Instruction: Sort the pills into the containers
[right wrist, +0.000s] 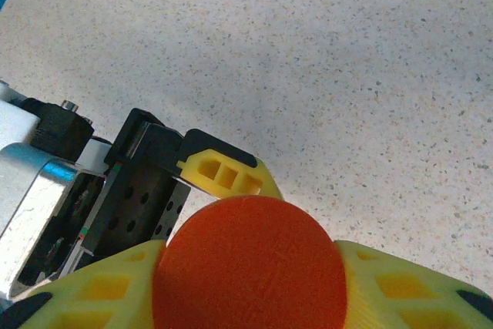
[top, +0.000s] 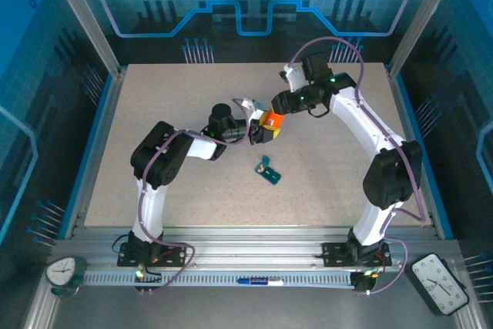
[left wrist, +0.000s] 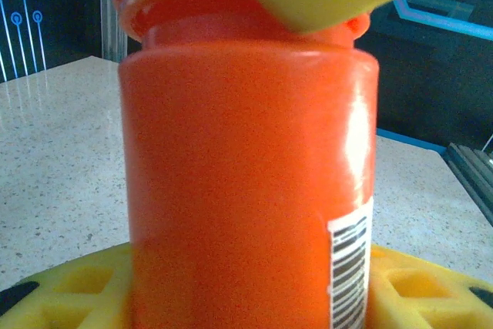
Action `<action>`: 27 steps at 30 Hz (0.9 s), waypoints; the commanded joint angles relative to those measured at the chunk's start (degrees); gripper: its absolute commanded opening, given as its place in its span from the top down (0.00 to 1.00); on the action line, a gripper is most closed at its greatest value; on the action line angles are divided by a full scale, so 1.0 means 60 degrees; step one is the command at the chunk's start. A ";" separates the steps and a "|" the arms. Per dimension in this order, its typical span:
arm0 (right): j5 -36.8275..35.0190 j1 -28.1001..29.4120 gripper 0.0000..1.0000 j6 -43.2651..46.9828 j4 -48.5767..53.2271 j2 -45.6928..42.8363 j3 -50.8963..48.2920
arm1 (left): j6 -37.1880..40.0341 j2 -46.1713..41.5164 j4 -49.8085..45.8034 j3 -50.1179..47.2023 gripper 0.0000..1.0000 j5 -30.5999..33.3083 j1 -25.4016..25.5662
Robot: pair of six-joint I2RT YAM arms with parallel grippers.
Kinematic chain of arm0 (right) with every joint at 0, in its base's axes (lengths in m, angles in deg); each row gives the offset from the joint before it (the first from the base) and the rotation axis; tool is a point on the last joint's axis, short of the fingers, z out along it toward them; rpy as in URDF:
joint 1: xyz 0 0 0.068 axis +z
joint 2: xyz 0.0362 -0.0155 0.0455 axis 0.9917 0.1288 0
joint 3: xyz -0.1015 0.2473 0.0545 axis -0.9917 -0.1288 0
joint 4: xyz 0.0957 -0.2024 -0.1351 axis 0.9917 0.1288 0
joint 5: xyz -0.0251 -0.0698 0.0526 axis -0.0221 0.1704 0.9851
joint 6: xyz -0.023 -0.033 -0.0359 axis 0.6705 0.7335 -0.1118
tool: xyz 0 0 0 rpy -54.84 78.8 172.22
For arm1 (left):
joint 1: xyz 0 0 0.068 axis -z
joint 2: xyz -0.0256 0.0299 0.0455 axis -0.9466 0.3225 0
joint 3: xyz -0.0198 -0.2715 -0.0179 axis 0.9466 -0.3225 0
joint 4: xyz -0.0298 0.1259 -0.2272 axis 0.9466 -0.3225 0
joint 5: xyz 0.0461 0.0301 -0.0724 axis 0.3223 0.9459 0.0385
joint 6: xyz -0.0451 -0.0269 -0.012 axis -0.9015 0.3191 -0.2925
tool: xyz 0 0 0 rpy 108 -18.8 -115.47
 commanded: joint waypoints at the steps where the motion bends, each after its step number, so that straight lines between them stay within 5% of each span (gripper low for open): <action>1: -0.0545 0.0205 0.57 -0.0167 0.0444 0.0132 -0.0229 | 0.0434 -0.0640 0.0882 0.0333 1.00 -0.0361 0.0081; 20: 0.1433 -0.0605 0.18 -0.1023 0.0269 -0.0380 0.0850 | 0.0737 -0.0273 0.0592 0.0248 1.00 -0.0208 0.0054; 27: 0.1395 -0.0954 0.18 -0.0463 0.0089 -0.0773 0.0387 | 0.0875 -0.0283 0.0453 0.0224 1.00 -0.0396 -0.0006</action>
